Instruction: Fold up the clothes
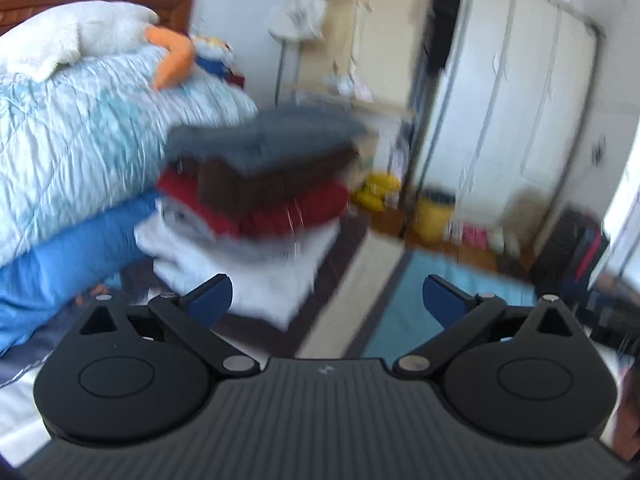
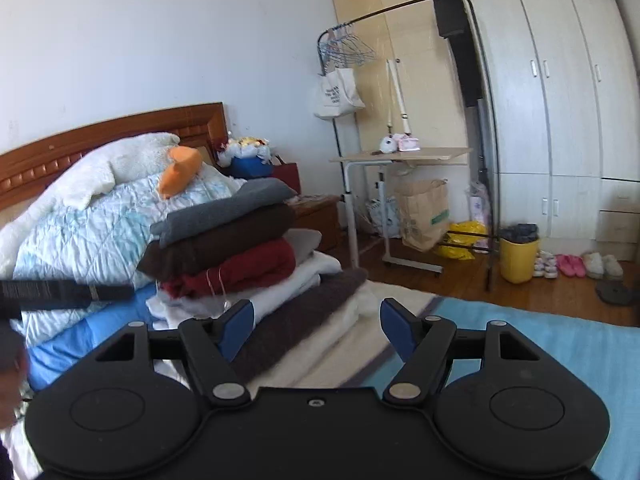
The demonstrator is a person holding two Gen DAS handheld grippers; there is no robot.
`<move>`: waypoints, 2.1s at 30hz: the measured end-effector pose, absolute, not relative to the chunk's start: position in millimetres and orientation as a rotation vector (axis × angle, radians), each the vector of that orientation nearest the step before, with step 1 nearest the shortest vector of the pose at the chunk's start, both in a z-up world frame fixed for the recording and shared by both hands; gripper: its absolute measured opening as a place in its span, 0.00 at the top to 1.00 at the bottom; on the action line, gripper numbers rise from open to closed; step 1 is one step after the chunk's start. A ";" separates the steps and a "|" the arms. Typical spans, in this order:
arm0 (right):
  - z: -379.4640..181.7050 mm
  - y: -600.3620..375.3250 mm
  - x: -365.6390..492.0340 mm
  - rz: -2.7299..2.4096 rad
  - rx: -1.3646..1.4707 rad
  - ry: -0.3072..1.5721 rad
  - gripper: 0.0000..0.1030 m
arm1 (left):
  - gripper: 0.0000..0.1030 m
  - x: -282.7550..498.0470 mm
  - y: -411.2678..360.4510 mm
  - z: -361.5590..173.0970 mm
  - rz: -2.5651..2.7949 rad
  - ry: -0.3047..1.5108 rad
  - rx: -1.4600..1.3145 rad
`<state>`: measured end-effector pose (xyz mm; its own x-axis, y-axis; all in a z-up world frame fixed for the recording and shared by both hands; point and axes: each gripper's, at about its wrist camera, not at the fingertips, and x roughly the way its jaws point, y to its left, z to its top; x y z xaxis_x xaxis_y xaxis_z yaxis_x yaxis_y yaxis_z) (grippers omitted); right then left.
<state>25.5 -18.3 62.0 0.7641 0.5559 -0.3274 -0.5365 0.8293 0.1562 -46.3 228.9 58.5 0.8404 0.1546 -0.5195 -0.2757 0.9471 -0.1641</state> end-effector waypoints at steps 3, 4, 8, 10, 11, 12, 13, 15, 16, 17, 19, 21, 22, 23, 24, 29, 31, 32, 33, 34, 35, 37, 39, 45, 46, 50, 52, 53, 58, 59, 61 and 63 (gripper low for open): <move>63.8 -26.3 -1.5 0.595 0.044 0.381 0.21 | 0.00 -58.8 213.4 46.8 0.266 0.596 -0.239; 64.2 -28.9 -10.4 0.598 0.042 0.381 0.18 | 0.00 -65.2 208.6 45.1 0.283 0.598 -0.248; 66.1 -41.1 -42.5 0.642 0.042 0.366 0.05 | 0.00 -81.5 185.7 37.6 0.262 0.631 -0.250; 64.2 -44.9 -52.2 0.644 0.051 0.383 0.04 | 0.00 -81.5 171.1 30.3 0.212 0.703 -0.193; 62.8 -45.9 -56.1 0.639 0.049 0.393 0.04 | 0.00 -82.3 164.7 27.3 0.200 0.726 -0.165; 60.7 -46.4 -59.7 0.632 0.039 0.399 0.04 | 0.00 -84.6 158.5 25.2 0.200 0.740 -0.143; 58.2 -46.6 -63.0 0.622 0.025 0.403 0.04 | 0.00 -87.1 154.2 24.4 0.208 0.746 -0.135; 53.7 -48.8 -69.2 0.601 0.008 0.405 0.04 | 0.00 -91.6 148.6 24.0 0.230 0.753 -0.135; 52.1 -50.6 -72.6 0.592 0.008 0.405 0.04 | 0.00 -92.6 147.9 24.2 0.241 0.755 -0.141; 50.5 -53.6 -75.5 0.586 0.021 0.403 0.04 | 0.00 -93.3 147.5 24.6 0.250 0.757 -0.148; 47.8 -60.5 -80.0 0.584 0.067 0.402 0.04 | 0.00 -94.2 146.2 24.7 0.259 0.763 -0.156; 45.1 -65.7 -82.5 0.584 0.102 0.410 0.02 | 0.00 -94.0 143.9 23.7 0.251 0.774 -0.153; 44.0 -67.1 -83.3 0.579 0.110 0.414 0.01 | 0.00 -93.9 142.7 23.2 0.246 0.779 -0.151; 43.1 -67.7 -84.1 0.571 0.110 0.416 0.01 | 0.00 -93.9 141.5 22.7 0.242 0.785 -0.149; 42.2 -67.9 -84.8 0.561 0.105 0.415 0.01 | 0.00 -93.2 139.0 22.4 0.241 0.792 -0.136; 41.3 -70.3 -85.7 0.507 0.136 0.427 0.01 | 0.00 -93.5 116.1 19.0 0.222 0.777 -0.004; 40.1 -71.8 -85.5 0.507 0.154 0.430 0.00 | 0.00 -93.6 110.9 16.6 0.215 0.775 0.004; 39.6 -72.5 -85.4 0.507 0.164 0.432 0.00 | 0.00 -93.4 110.6 15.6 0.211 0.777 -0.006; 38.5 -72.7 -85.5 0.503 0.163 0.433 0.00 | 0.00 -93.0 111.0 14.7 0.211 0.780 -0.017; 37.2 -72.1 -85.4 0.496 0.154 0.435 0.00 | 0.00 -93.1 111.7 13.7 0.216 0.782 -0.025; 36.2 -71.4 -85.2 0.493 0.148 0.436 0.00 | 0.00 -93.2 112.6 12.9 0.224 0.783 -0.028; 34.3 -70.3 -84.7 0.490 0.141 0.440 0.00 | 0.00 -92.7 115.1 12.0 0.239 0.784 -0.031; 32.5 -69.2 -84.3 0.488 0.135 0.443 0.00 | 0.00 -92.1 118.1 11.5 0.250 0.782 -0.035; 31.9 -67.3 -83.4 0.502 0.154 0.457 0.00 | 0.00 -94.7 119.3 10.3 0.341 0.732 -0.032; 31.8 -66.1 -83.8 0.506 0.149 0.457 0.00 | 0.00 -94.6 118.0 10.6 0.342 0.729 -0.019; 30.0 -62.0 -85.5 0.516 0.123 0.456 0.00 | 0.00 -92.9 115.0 11.6 0.349 0.725 0.019; 29.2 -60.8 -85.4 0.512 0.119 0.462 0.00 | 0.00 -91.8 116.6 11.9 0.345 0.732 0.007; 29.0 -60.7 -85.1 0.512 0.120 0.463 0.00 | 0.00 -91.3 117.4 12.0 0.342 0.735 0.002; 28.1 -62.6 -84.8 0.506 0.129 0.466 0.00 | 0.00 -91.2 116.6 10.3 0.344 0.739 0.009; 27.5 -62.8 -84.7 0.504 0.128 0.468 0.00 | 0.00 -91.0 115.8 9.7 0.343 0.741 0.016; 26.4 -63.7 -84.7 0.500 0.130 0.472 0.00 | 0.00 -91.0 114.2 8.7 0.341 0.744 0.026; 25.2 -64.5 -84.3 0.497 0.134 0.476 0.00 | 0.00 -91.3 113.6 8.1 0.333 0.746 0.023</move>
<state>-84.3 -64.5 25.2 0.7728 0.4881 -0.4056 -0.4270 0.8727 0.2366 -91.3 113.6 8.1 0.6842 0.3057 -0.6621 -0.2892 0.9472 0.1386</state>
